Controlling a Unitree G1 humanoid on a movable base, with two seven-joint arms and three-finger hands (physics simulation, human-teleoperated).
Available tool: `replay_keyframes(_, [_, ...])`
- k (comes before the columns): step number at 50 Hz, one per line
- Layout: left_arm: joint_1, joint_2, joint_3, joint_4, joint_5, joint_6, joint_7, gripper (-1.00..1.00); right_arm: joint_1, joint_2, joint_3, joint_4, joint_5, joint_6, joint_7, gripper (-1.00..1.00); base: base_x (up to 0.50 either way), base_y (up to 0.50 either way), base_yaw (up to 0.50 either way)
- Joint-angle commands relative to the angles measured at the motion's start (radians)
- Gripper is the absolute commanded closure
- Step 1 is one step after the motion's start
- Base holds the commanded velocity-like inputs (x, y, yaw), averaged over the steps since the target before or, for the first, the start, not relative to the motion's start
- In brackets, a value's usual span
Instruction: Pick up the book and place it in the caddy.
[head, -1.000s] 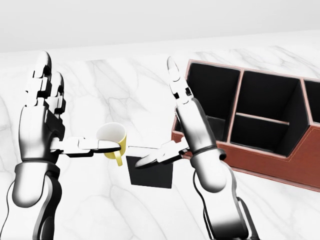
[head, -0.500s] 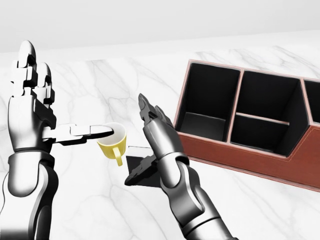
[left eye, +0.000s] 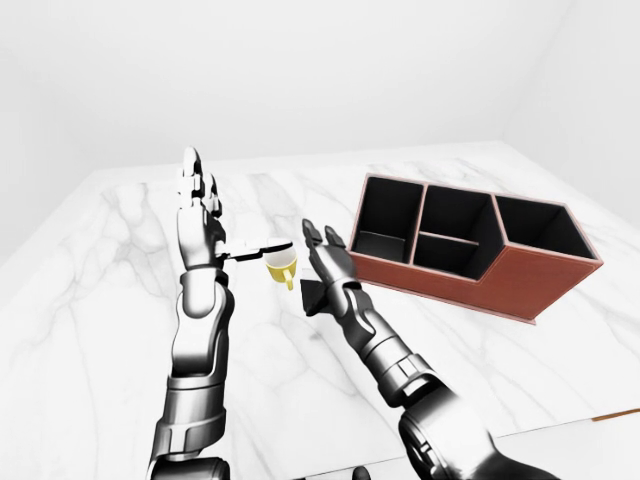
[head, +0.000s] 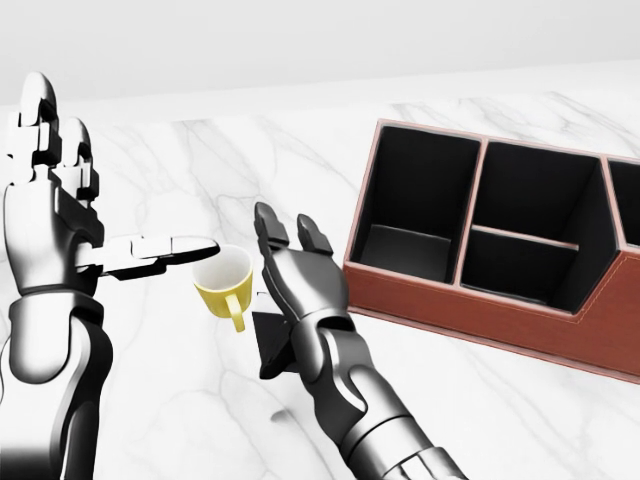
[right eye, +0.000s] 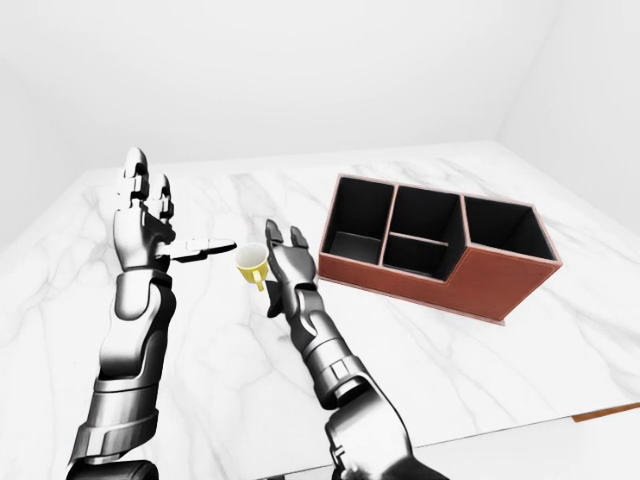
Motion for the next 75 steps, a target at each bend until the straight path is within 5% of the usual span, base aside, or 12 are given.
replay_keyframes(1, [-0.006,0.002,0.003,0.001,-0.01,0.007,0.007,-1.0,-0.049,0.027,0.009,0.112,-0.112,0.0,-0.07,-1.0,0.0,0.0,0.0])
replay_keyframes(20, [-0.002,0.001,0.0,-0.006,-0.011,0.015,0.006,-1.0,-0.142,0.033,-0.024,0.273,-0.104,0.0,-0.238,-1.0,0.0,0.0,0.0])
replay_keyframes(75, [-0.004,0.001,0.002,0.0,-0.014,0.027,0.012,-1.0,-0.196,0.019,-0.046,0.474,-0.131,0.0,-0.207,-1.0,0.0,0.0,0.0])
